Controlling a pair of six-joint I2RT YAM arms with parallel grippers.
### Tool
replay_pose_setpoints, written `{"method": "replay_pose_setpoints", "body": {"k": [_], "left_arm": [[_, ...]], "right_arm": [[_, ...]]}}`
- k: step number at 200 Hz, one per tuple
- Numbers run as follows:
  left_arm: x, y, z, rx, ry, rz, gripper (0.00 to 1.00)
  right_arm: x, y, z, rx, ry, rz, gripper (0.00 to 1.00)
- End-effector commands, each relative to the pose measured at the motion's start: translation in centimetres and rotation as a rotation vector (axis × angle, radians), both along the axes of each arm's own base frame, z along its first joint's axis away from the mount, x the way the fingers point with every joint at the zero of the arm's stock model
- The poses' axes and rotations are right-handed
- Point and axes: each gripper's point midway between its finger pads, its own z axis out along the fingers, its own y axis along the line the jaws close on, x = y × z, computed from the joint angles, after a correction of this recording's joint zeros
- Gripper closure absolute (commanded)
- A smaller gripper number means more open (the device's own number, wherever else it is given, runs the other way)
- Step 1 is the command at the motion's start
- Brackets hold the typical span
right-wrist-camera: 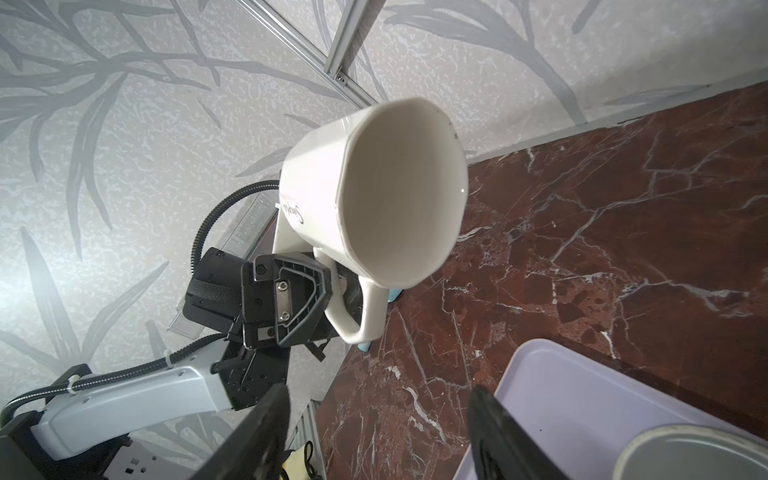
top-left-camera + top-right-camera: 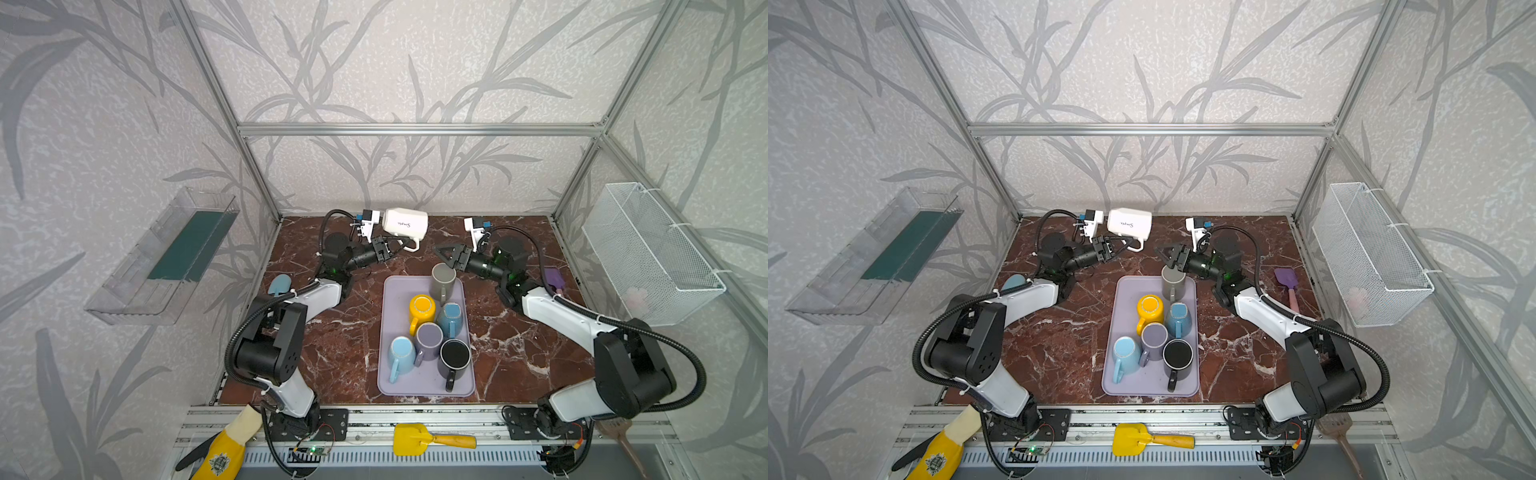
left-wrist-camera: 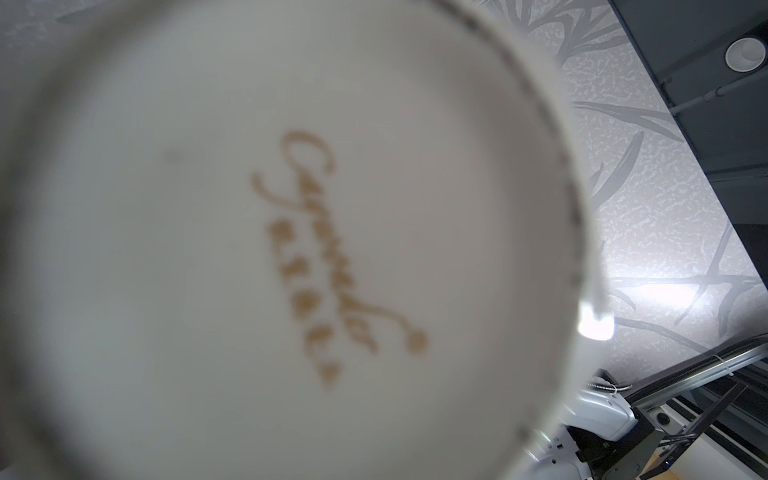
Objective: Turn the mug right side up
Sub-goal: 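Rotate the held white mug while the right gripper moves toward it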
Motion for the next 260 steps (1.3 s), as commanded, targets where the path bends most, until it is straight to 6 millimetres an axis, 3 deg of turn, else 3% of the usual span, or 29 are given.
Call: {"method": "replay_pose_setpoints", "body": {"k": [1,68,112,156,197,205,260], "left_arm": [[-1.6,0.2,4.1,-0.059,-0.169,-0.027,1.0],[-2.3,0.1,4.5,-0.064,-0.187,-0.033,1.0],[-1.9,-0.1,3.6,-0.063,-0.157,-0.022,1.0],[-1.4,-0.1,4.0,-0.072,-0.163,-0.015,1.0],[-1.4,-0.3,6.2,-0.113,-0.218,-0.034,1.0],[-1.3,-0.3,6.8,-0.123,-0.228,-0.038,1.0],[-1.5,-0.2,10.4,-0.204,-0.304,-0.055,1.0]], "right_arm": [[-0.1,1.3,2.9,0.063,-0.076,0.046,0.36],[0.9,3.2,3.0,0.147,-0.066,0.09,0.45],[1.0,3.7,1.3,0.153,-0.021,0.107,0.47],[0.3,4.1,-0.1,0.138,0.006,0.118,0.47],[0.0,4.2,-0.3,0.174,0.029,0.126,0.46],[0.3,4.4,-1.2,0.183,0.053,0.132,0.46],[0.9,4.7,-0.3,0.319,0.066,0.147,0.46]]}}
